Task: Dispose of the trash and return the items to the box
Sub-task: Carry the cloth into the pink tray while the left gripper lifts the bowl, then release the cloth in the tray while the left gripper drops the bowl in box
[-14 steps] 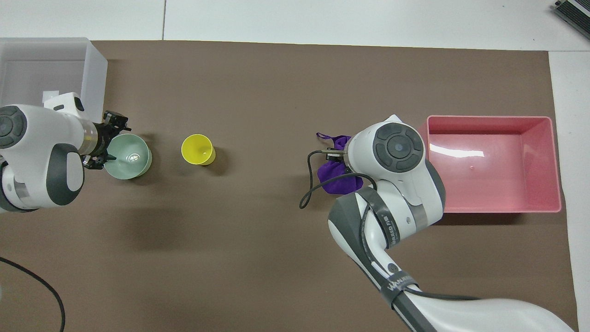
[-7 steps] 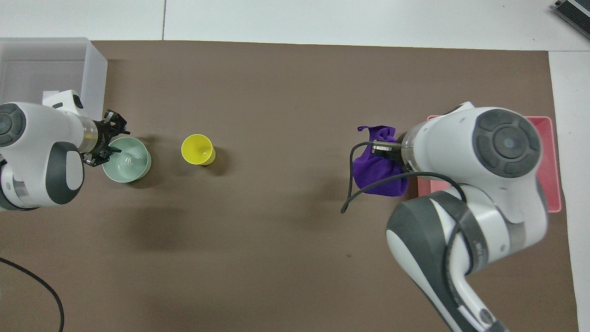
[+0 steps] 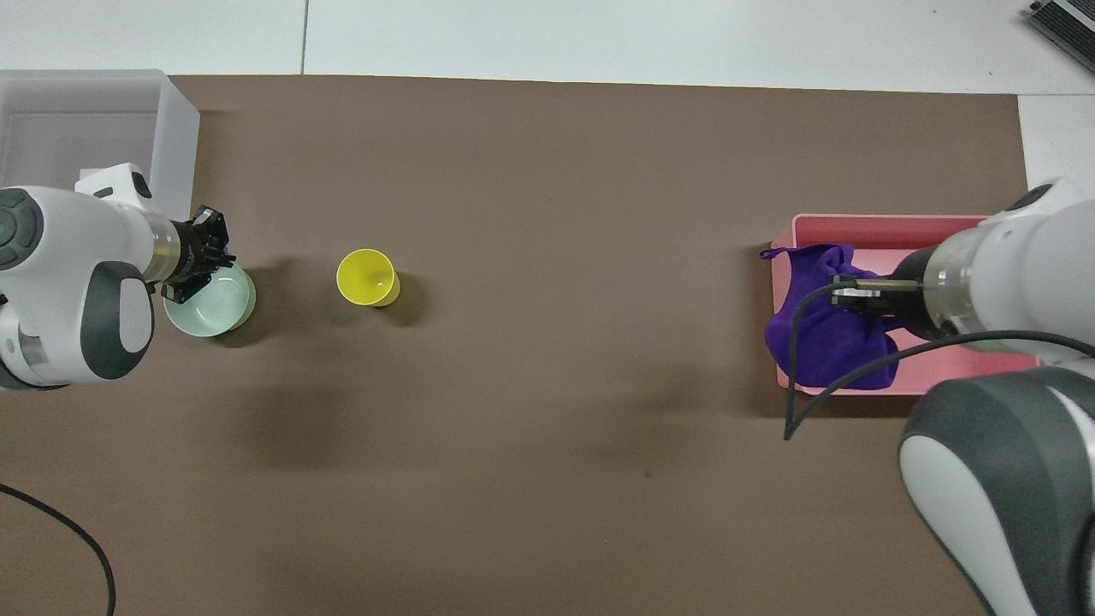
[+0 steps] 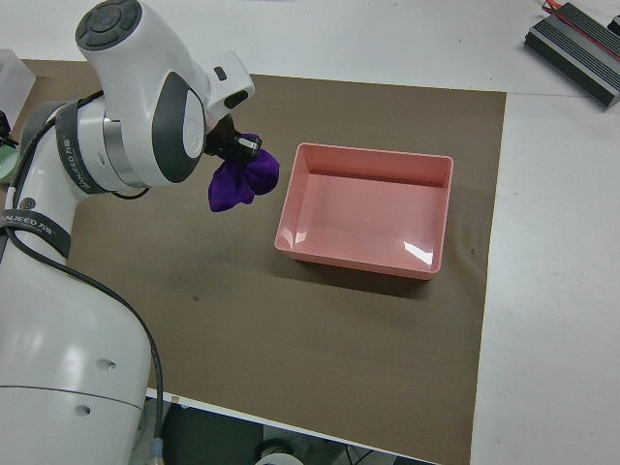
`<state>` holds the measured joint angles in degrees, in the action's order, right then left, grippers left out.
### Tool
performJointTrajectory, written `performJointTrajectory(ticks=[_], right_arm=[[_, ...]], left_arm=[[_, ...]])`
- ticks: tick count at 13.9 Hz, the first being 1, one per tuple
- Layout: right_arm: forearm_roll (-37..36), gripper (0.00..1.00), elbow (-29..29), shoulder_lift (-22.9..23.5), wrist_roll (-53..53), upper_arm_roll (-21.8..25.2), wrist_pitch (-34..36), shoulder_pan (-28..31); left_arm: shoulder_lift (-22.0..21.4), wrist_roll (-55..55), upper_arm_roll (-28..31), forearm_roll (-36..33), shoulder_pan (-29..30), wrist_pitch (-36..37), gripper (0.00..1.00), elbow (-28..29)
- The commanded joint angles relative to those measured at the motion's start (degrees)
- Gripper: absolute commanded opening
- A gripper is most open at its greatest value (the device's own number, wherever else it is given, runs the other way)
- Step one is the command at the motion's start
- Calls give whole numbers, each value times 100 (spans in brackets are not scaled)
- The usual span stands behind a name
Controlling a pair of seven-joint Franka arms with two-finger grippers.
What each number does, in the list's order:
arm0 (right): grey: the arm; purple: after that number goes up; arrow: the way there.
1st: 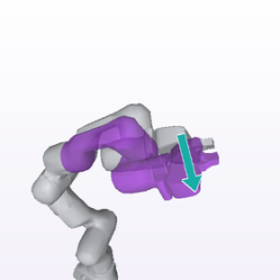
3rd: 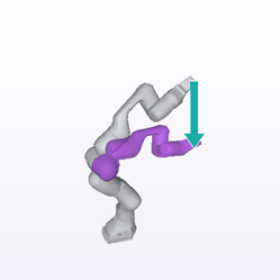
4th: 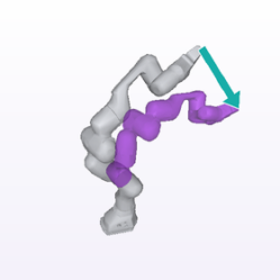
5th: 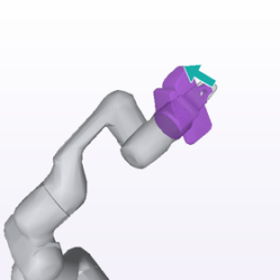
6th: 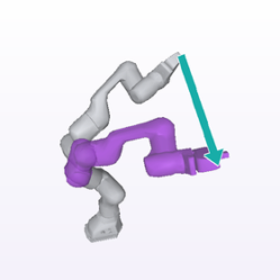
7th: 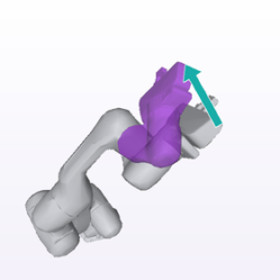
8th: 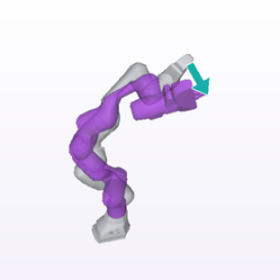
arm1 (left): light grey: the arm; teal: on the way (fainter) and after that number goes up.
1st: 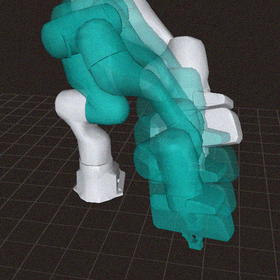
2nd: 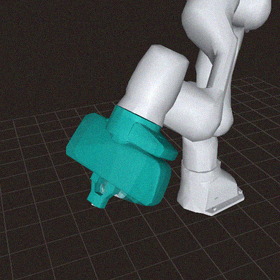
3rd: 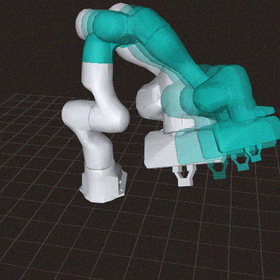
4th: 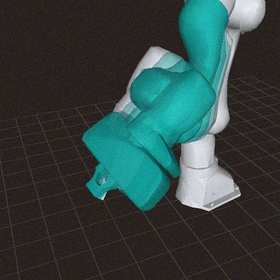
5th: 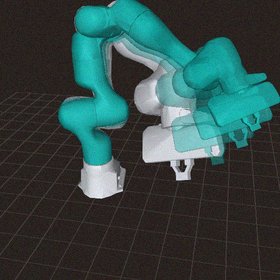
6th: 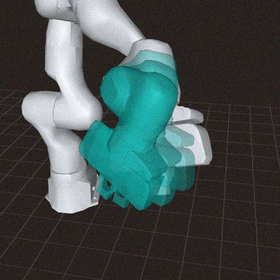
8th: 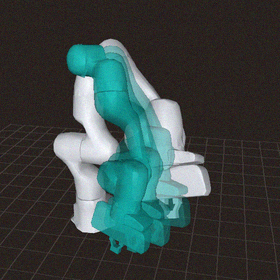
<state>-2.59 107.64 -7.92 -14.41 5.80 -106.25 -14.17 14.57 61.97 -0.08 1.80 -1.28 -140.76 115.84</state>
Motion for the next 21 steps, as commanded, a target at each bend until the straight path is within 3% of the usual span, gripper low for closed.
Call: performJointTrajectory(ticks=[1,7,11,14,17,21], right_arm=[[-40,0,-129,1,745,-53,175,423],[-22,0,-68,1,1703,-44,88,1117],[22,0,309,115,2406,-44,-385,1794],[30,0,591,308,2662,-44,-817,2120],[170,0,644,747,2619,-44,-1318,2226],[382,0,1100,1082,2540,-53,-2222,2147]], left_arm=[[-24,253,43,22,-153,215,0,-166],[98,315,43,13,-206,1935,0,-1852],[668,333,104,22,-83,3219,0,-3406],[1020,333,315,13,189,3327,0,-4102],[1766,324,508,13,426,3353,0,-5165],[2523,315,526,-171,655,3161,0,-6036]])
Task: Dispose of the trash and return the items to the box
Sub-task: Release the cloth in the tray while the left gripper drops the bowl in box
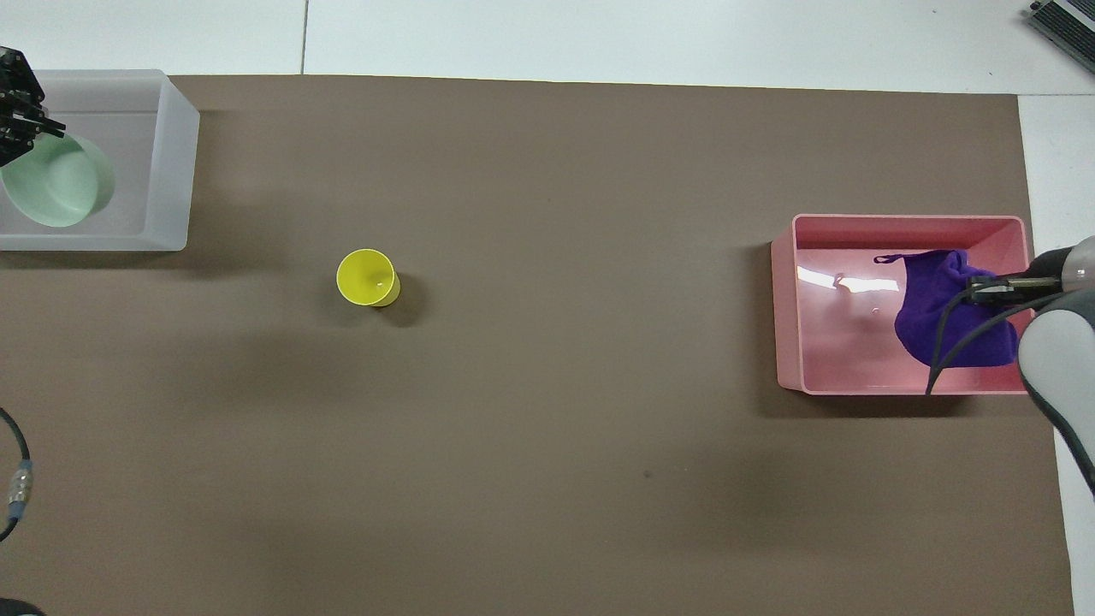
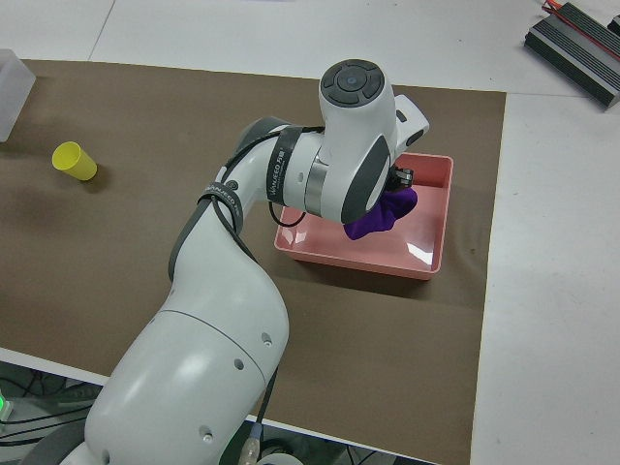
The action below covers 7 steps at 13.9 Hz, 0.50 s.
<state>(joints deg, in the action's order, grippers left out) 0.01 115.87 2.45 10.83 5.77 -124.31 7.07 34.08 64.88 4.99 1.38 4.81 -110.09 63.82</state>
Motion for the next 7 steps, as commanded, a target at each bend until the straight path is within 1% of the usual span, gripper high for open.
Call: performJointTrajectory(ticks=[1,2,4,6,7], right_arm=[[122,0,391,89,-37,-50,-575,-3],[122,0,462,159,-98,-58,-664,-12],[131,0,629,308,-230,-67,-1067,-152],[131,0,814,361,-388,-67,-1445,-232],[131,0,832,431,-415,-67,-1517,-258]], left_arm=[[669,16,11,-198,55,-63,0,-906],[723,16,20,-216,64,-230,0,-898],[898,-28,20,-339,64,-494,0,-907],[952,-98,-6,-384,142,-688,0,-863],[952,-229,-24,-392,169,-697,0,-819]])
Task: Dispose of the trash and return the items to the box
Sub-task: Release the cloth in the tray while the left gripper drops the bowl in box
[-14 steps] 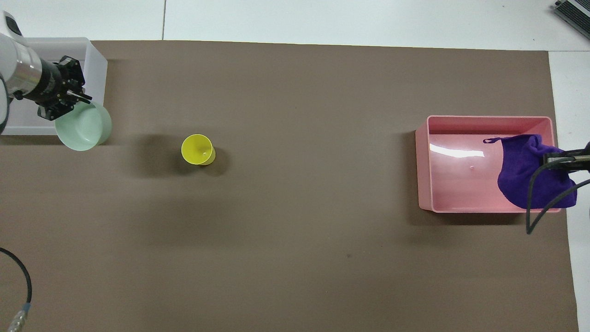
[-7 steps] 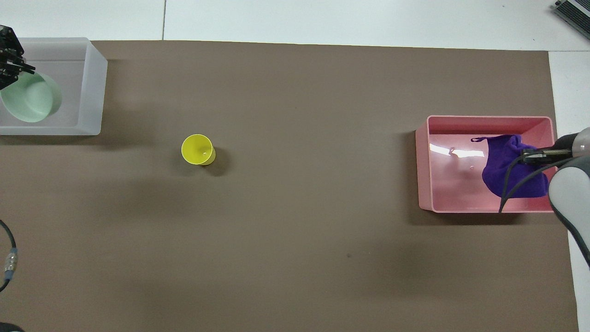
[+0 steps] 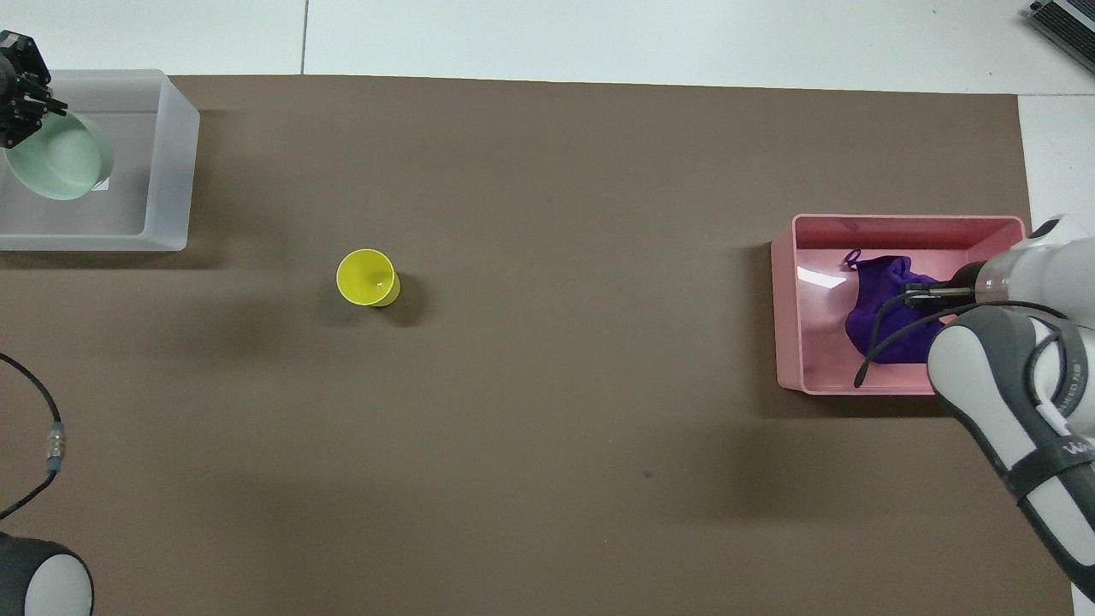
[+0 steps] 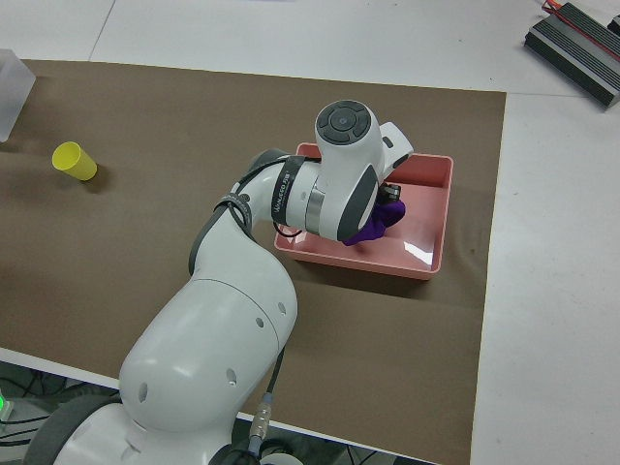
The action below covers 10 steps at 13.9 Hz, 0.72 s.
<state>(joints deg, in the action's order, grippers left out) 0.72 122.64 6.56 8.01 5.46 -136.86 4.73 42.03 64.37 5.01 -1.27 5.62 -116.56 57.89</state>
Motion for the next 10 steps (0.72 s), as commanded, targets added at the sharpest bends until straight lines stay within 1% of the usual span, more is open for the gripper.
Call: performJointTrajectory(ticks=[1,2,3,4,5,7,8,9,10], right_arm=[[52,0,155,39,-176,-36,-262,-25],[52,36,155,48,-212,-36,-262,-34],[60,90,146,48,-221,-36,-253,-60],[52,100,120,48,-238,-36,-236,-60],[52,100,93,39,-247,-45,-227,-69],[25,100,5,-22,-500,-63,-157,-218],[-53,100,-21,-75,-781,-54,-113,-323],[-63,100,-100,-145,-992,-45,88,-446],[-63,100,-292,-224,-1055,-54,420,-464]], left_arm=[[156,-362,-27,-136,80,-103,0,-60],[148,-495,-27,-145,80,-252,0,168],[139,-522,-27,-145,88,-453,0,344],[113,-531,-27,-163,106,-594,0,485],[78,-531,-27,-171,106,-692,0,609],[-106,-671,-27,-172,115,-894,0,1065],[-125,-698,-27,-172,115,-938,3,1137],[-134,-698,-27,-163,123,-869,16,1120],[-142,-698,-27,-137,124,-825,19,1085]])
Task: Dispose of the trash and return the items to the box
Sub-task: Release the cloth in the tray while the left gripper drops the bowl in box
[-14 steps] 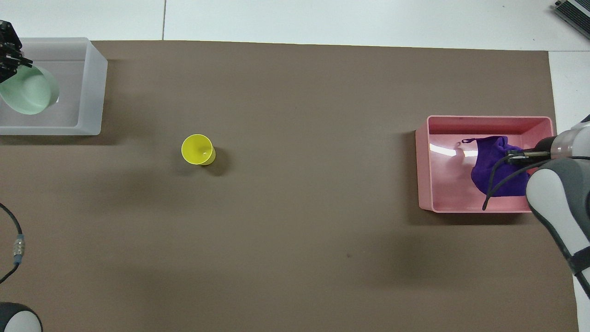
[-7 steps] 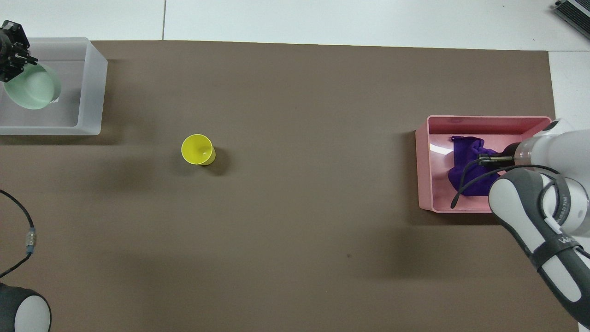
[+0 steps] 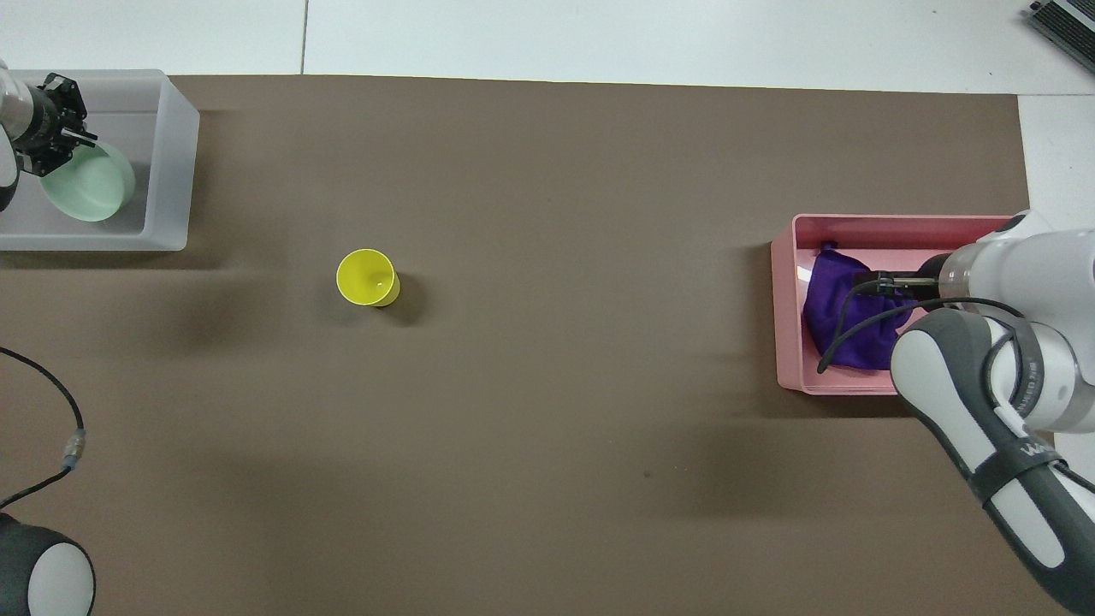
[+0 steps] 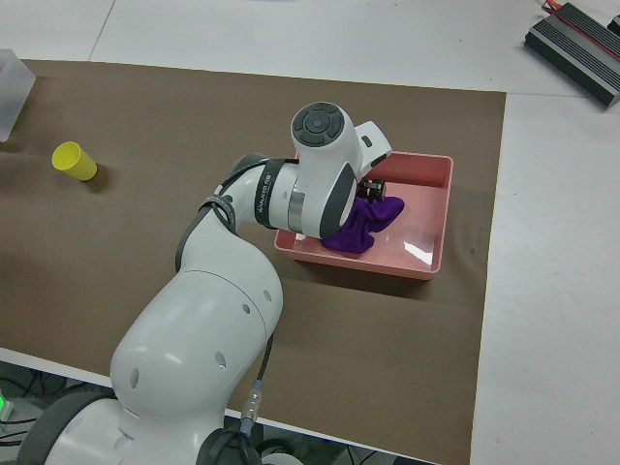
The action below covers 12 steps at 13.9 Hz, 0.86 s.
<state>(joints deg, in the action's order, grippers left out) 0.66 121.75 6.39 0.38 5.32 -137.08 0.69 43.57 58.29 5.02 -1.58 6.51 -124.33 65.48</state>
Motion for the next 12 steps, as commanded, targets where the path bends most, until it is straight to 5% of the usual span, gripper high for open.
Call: performJointTrajectory(ticks=[1,6,8,12], right_arm=[[-57,100,-439,-296,-388,-40,828,-60],[-57,100,-1187,-964,-521,-40,2244,-60],[-57,100,-1617,-1052,-530,-22,2859,-25],[-302,100,-2697,-1026,-583,-22,4230,10]], left_arm=[[-297,-98,-27,-114,34,-30,24,264],[-752,-552,-88,-62,-80,199,54,341],[-1261,-1010,-115,-44,-316,313,92,779],[-2254,-2143,-106,-35,-905,620,100,1851]])
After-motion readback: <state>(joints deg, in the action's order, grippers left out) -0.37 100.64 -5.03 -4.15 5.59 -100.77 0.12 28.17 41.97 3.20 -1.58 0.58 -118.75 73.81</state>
